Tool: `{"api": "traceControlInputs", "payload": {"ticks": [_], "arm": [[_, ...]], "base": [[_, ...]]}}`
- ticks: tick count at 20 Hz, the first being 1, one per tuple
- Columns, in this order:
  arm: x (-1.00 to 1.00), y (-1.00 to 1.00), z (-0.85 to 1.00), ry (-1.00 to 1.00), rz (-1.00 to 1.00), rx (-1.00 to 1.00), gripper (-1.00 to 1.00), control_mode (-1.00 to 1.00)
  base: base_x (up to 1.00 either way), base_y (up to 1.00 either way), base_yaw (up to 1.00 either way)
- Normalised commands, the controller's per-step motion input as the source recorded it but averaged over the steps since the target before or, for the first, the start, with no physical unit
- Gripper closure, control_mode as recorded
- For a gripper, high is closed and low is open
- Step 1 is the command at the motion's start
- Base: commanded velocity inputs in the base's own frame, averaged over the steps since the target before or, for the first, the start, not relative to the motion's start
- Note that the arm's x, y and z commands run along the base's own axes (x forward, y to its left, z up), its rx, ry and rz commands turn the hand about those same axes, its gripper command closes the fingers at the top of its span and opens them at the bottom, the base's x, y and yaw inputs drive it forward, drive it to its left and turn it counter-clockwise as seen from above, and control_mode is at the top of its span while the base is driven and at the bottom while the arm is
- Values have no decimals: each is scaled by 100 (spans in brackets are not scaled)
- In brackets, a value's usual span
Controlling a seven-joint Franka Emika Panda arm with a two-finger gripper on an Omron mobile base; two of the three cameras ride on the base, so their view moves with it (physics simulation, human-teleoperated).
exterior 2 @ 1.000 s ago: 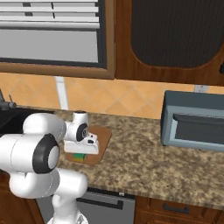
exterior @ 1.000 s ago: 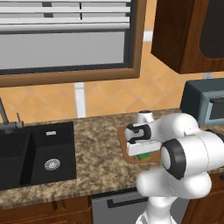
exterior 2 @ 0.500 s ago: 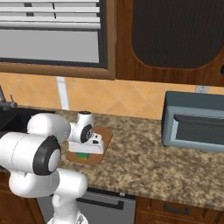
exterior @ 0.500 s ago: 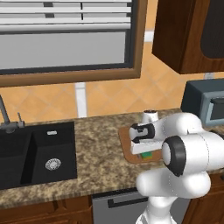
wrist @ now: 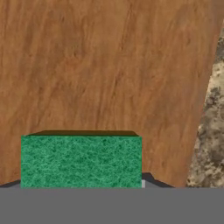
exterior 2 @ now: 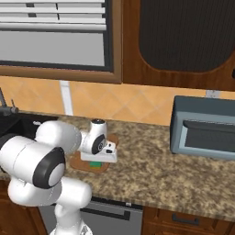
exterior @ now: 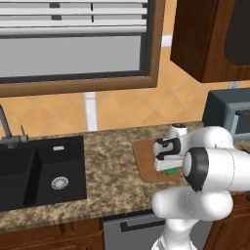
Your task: Pick up the sponge from the counter and clean the cutting board by briefly scrubbing or pressing down on the cutting board. Once finished, release the sponge.
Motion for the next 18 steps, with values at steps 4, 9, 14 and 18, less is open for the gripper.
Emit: {"api": "traceControlInputs", "payload": {"ticks": [4,9,14,18], "arm": [[19,-22,-17,-2,0,0,100,-100],[29,-33,0,0,0,3,100,-100],[28,-19,-15,-5,0,0,100,-100],[20,-18,-24,-5,0,0,100,-100]], "base": [[0,0,0],[0,0,0],[0,0,0],[0,0,0]]}}
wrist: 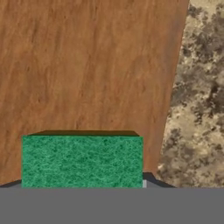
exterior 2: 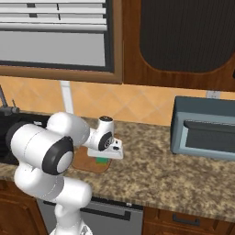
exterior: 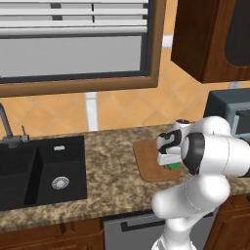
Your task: Pick up the sponge from the counter and clean the cutting board by briefly scrubbing or pressing down on the cutting board. Once finished, release the sponge.
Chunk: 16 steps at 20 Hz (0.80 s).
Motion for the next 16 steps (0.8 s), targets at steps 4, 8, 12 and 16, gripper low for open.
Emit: {"api": "traceControlInputs", "payload": {"ticks": [4,8,12,16], "arm": [[21,-27,-21,-2,0,0,100,-100],[31,-22,-25,-9,1,1,100,-100],[35,0,-38,-14,1,0,100,-100],[28,0,-62,-17,1,0,100,-100]], "base": [[0,0,0],[0,0,0],[0,0,0],[0,0,0]]}}
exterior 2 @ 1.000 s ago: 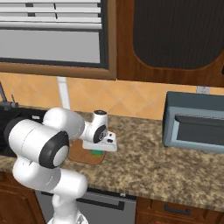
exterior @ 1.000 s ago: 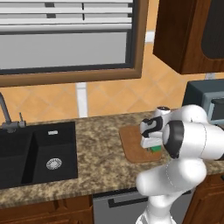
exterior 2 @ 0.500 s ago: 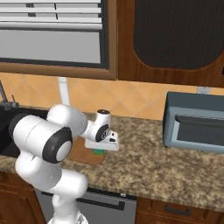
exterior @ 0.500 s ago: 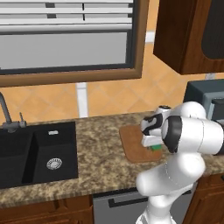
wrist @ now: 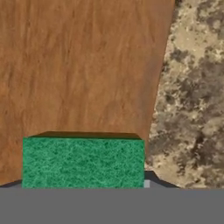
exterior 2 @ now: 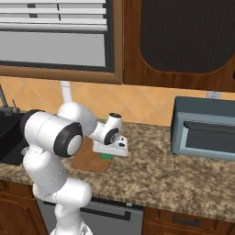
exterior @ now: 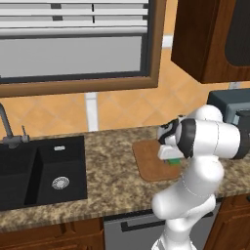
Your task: Pick up the sponge from the counter and clean the cutting board by briefly scrubbing or pressing down on the cutting board. Once finished, release the sponge.
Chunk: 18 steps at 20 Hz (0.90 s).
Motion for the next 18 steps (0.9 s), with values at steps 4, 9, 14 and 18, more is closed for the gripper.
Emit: {"api": "traceControlInputs", "payload": {"ticks": [4,9,14,18], "arm": [[30,1,-17,-20,0,0,100,-100],[43,7,-30,-9,0,0,100,-100],[2,30,-98,-22,0,0,100,-100],[33,21,-33,-9,0,0,100,-100]], "base": [[0,0,0],[0,0,0],[0,0,0],[0,0,0]]}}
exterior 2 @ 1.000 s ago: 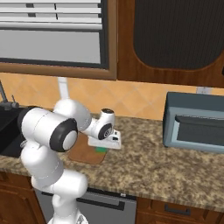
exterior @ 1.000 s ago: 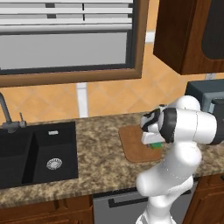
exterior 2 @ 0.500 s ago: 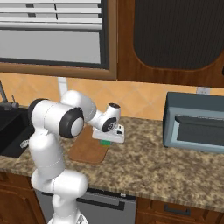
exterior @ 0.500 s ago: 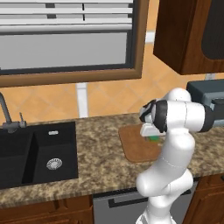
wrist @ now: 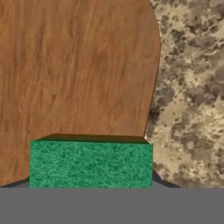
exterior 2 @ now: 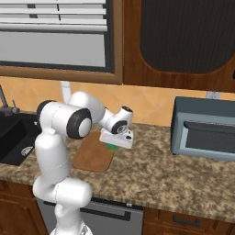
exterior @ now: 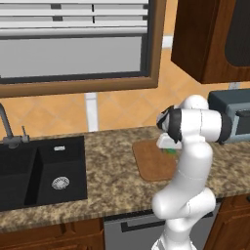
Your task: Pick up the sponge from the counter and clean the cutting board by briefly scrubbing or pressing down on the cutting board. Once finished, release the sponge.
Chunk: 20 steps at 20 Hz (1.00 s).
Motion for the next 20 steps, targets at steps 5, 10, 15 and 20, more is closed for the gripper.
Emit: {"api": "traceControlInputs", "payload": {"ticks": [5,10,15,20], "arm": [[40,17,-9,-1,0,0,100,-100],[-1,38,-97,-20,0,0,100,-100],[8,30,-4,-7,0,0,100,-100],[20,33,7,0,0,0,100,-100]], "base": [[0,0,0],[0,0,0],[0,0,0],[0,0,0]]}}
